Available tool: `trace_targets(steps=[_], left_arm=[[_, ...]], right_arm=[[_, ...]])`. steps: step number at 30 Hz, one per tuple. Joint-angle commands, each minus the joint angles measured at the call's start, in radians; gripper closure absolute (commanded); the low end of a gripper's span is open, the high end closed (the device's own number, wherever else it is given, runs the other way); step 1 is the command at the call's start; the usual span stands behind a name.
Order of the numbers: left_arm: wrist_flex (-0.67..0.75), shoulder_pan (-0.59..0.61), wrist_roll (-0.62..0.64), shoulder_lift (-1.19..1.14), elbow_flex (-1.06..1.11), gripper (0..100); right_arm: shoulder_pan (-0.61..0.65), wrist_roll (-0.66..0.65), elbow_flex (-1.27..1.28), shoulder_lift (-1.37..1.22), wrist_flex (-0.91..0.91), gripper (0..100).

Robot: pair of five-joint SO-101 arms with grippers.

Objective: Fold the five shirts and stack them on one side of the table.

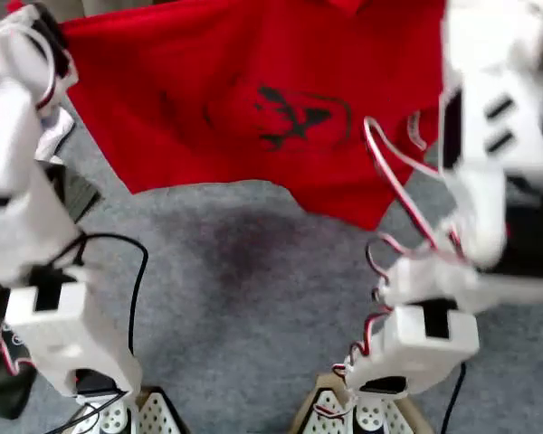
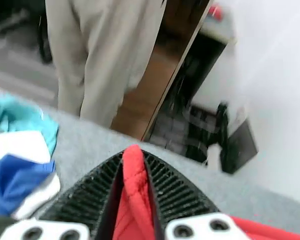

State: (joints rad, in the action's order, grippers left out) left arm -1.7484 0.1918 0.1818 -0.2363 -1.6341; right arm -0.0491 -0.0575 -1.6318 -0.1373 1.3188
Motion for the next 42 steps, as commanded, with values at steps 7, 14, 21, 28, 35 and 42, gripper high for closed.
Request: trace_targets(steps=[7,14,21,28,35,42], left_arm=[[-0.009,0.006,-0.002,0.266,-0.026,98],[-0.009,0.006,-0.003,0.288,0.098,98],[0.1,0.006,-0.006,0.248,0.612,98],[0.707,0.023,-0.005,-0.002,1.152,98],[1.088,0.021,0.003,-0.32,1.142,98],[0.968,0.021,0.0,-0.556,0.746,98]], right_arm=[[-0.022,-0.052,-0.028,0.234,0.087,99.2],[-0.019,-0.048,0.044,0.186,0.081,99.2],[0.062,-0.054,0.283,0.015,0.054,99.2],[0.068,-0.054,0.432,-0.278,-0.135,99.3],[0.077,-0.054,0.438,-0.558,-0.348,99.3],[0.084,-0.054,0.44,-0.615,-0.4,99.2]])
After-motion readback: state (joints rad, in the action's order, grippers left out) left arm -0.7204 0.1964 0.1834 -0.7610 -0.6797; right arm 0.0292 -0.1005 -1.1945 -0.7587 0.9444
